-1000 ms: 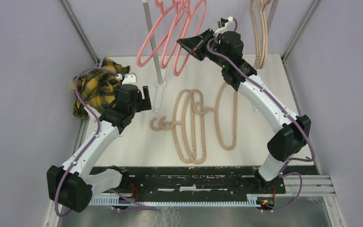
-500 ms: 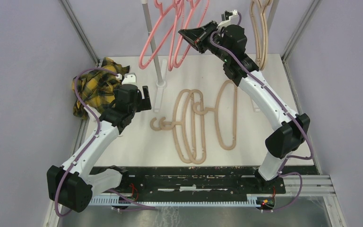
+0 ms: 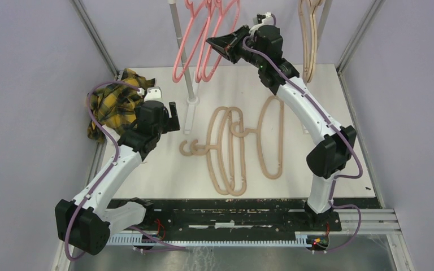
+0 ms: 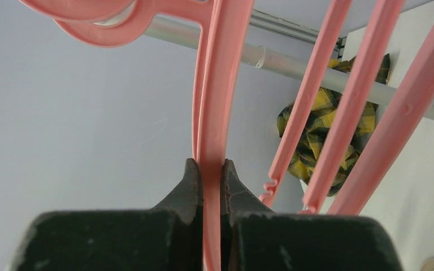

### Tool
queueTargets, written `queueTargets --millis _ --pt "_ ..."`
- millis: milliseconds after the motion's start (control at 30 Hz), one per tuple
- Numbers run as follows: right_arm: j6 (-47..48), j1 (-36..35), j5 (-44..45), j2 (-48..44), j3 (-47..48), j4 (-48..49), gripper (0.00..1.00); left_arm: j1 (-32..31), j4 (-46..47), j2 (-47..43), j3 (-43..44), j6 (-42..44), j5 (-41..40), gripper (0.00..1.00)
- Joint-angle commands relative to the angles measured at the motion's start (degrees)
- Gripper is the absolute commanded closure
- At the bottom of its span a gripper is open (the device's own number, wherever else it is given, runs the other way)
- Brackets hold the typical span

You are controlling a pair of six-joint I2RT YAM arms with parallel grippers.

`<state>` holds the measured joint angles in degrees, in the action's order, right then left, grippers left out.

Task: Organize the hangers

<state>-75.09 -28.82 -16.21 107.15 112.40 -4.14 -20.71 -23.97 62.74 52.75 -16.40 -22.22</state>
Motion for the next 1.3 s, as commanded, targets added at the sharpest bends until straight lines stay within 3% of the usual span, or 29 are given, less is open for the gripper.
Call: queueTargets --millis 0,300,667,900,1067,1200,1267 --pt "1.6 -2.2 -2.6 4.9 8.2 -6.1 0.99 0.3 1.3 -1.5 0.4 3.3 -1.2 0.01" --pt "0.7 -5.4 -2.9 8.9 10.2 -6.5 0.99 0.3 1.5 -1.6 0.6 3.6 -1.4 0.01" --pt "0.7 -6.8 -7.2 17.0 24.0 -11.9 0.99 0.5 1.7 -1.2 0.8 3.8 -1.0 0.01" --pt "1.1 -7.6 -8.0 17.5 22.6 -11.2 0.98 0.6 1.7 -1.2 0.7 3.7 -1.0 0.01" --pt "2.4 -7.3 -7.7 14.3 19.0 -9.4 0.81 0.7 1.7 -1.2 0.4 3.5 -1.1 0.01" --pt "6.0 -7.0 -5.9 10.4 15.5 -9.2 0.52 0.7 1.7 -1.1 0.4 3.4 -1.0 0.01" --pt "8.5 -6.9 -4.1 7.6 12.7 -9.9 0.43 0.7 1.7 -1.1 0.4 3.4 -1.0 0.01"
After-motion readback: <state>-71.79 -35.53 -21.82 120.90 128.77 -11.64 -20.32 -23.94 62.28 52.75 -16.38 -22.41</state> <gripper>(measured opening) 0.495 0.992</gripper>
